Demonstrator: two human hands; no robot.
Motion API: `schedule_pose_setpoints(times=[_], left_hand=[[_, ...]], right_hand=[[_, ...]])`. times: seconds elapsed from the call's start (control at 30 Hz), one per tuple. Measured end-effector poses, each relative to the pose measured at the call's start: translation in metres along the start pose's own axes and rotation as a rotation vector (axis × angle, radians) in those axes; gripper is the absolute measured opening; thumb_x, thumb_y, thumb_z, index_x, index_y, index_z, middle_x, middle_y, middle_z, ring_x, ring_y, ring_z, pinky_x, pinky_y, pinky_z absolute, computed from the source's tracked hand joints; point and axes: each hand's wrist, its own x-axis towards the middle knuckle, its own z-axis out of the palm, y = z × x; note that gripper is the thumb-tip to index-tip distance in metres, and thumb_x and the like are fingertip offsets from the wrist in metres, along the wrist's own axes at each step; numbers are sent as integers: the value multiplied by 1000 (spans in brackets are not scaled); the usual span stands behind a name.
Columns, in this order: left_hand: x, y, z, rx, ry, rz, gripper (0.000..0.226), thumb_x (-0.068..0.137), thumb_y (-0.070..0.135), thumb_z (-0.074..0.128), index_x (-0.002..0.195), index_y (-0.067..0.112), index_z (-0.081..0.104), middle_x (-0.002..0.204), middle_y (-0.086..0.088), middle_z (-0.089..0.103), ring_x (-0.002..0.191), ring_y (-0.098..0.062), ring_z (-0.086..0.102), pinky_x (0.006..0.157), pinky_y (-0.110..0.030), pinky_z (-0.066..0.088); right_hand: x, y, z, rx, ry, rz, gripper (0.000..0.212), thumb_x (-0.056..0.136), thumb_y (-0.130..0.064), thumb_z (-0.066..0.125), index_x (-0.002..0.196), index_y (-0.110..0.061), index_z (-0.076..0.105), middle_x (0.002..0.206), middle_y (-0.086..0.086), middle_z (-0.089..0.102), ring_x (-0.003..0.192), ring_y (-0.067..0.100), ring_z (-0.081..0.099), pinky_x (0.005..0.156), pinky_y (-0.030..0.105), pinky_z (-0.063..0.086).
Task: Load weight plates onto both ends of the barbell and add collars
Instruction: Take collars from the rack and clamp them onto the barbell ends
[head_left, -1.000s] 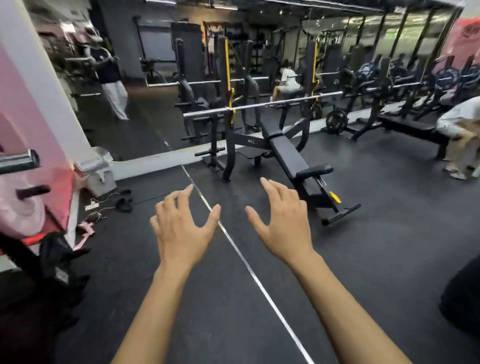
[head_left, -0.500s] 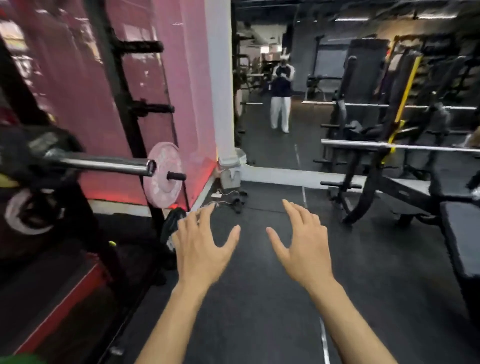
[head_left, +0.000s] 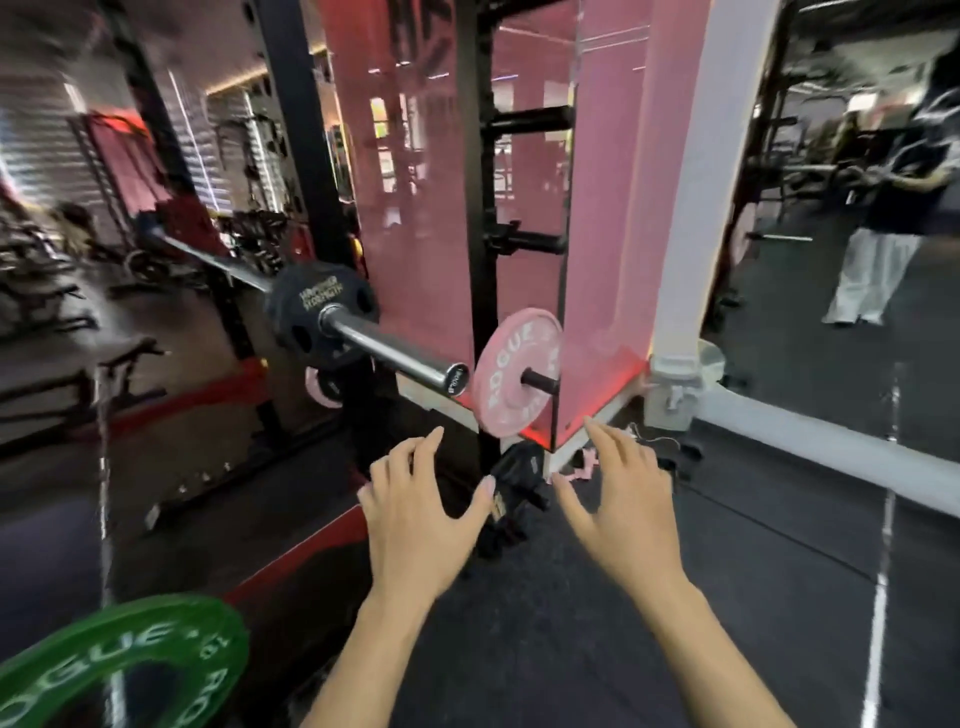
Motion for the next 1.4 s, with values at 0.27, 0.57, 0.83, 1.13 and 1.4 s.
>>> schedule_pose_setpoints(times=[0.27,0.57,0.83,1.13,1.4], left_hand=[[73,31,82,-14,-63,39,77,82,77,36,145,33,36,141,10,41,130,-15,34,107,-40,33],[169,73,181,-23,-52,33,81,81,80,34,143,28,40,138,7,44,129,-18,35,105,-42,33],[272,132,273,44,0,0,81,80,76,37,145,28,39,135,4,47,121,-21,38,99,-44,37],[370,158,344,72,11,-79,79,77,73,36,142,28,41,135,3,44,122,-22,38,101,-43,35],[477,135,407,12,64,-108,81,80,73,38,147,26,40,137,4,44,126,-21,37,103,-43,31]], right_hand=[[107,28,34,59,41,-82,63,89,-45,62,144,-29,35,138,-6,49,124,18,42,93,43,41],[200,120,72,35,4,-38,64,89,-54,49,145,-27,36,143,-8,44,128,17,39,99,44,40],[320,223,102,54,-22,-67,66,90,-57,43,147,-25,35,139,-6,46,119,19,44,97,40,40],[430,290,155,92,-64,-111,65,89,-54,46,146,-24,36,137,-3,48,121,20,43,97,39,37],[538,310,228,73,-97,-127,65,91,-51,53,147,-23,35,137,-1,49,122,21,43,98,42,39]])
